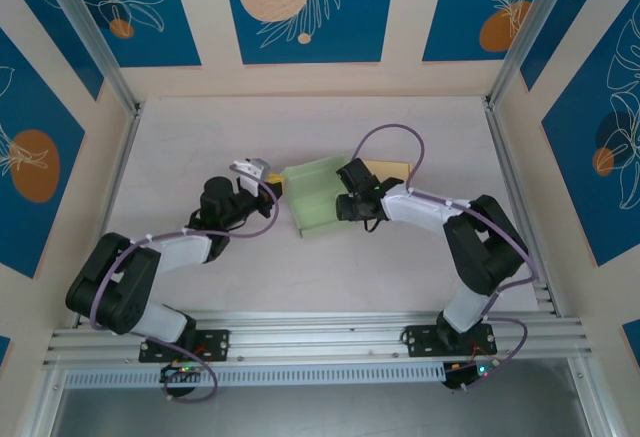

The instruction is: Fold the paper box

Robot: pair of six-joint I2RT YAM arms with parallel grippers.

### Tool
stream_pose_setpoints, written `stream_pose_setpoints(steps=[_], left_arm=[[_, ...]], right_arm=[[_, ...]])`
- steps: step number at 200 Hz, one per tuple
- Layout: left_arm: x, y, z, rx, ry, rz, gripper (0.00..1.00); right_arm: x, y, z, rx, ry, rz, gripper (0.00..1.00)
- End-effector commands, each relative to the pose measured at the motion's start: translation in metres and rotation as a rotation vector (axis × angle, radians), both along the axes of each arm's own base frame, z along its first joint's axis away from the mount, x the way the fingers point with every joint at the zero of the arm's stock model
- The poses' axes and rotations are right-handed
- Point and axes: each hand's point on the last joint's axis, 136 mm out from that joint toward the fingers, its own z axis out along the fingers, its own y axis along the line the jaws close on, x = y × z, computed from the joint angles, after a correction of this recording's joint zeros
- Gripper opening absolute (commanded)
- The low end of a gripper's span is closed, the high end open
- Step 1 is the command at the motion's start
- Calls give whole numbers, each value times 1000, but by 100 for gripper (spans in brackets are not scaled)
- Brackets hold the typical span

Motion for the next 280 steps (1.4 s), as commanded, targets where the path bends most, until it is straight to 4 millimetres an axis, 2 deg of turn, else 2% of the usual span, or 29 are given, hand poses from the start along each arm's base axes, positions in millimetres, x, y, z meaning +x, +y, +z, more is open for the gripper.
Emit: stream_pose_setpoints(steps=[1,33,58,75,95,113,131,138,157,166,187,215,230,254,280], left_arm=[[1,-4,12,18,-20,-9,8],[11,1,8,2,56,52,9],[19,4,11,-29,133,103,13],[22,4,20,-74,168,126,24],[18,2,31,-109,207,118,46],[9,9,25,-106,265,159,55],[-5,29,14,-95,308,266,70],[-13,37,10,-93,319,308,72],[-33,56,-1,-86,351,403,72],[-41,59,-9,-65,378,420,70],[-51,47,-33,-48,436,403,63],[-44,11,-60,-26,497,333,56],[-37,-1,-73,-3,505,330,51],[-25,-2,-97,36,532,382,43],[-16,4,-117,91,547,447,23]], right_arm=[[21,-3,-4,-69,-52,26,41],[18,0,-21,-135,-57,69,33],[13,-4,-26,-222,-87,64,9],[10,-9,-30,-269,-98,44,0],[7,-12,-36,-307,-83,24,0],[4,-8,-41,-290,-61,17,0],[1,-6,-42,-280,-40,4,0],[0,-6,-42,-279,-32,-5,0],[-2,-6,-43,-291,-19,-14,0],[-2,-5,-43,-301,-16,-15,0],[-5,-2,-42,-324,-17,-5,0],[-11,5,-40,-333,-12,3,0],[-16,10,-39,-327,-6,7,0],[-24,18,-39,-332,6,13,0],[-33,25,-42,-352,25,13,0]])
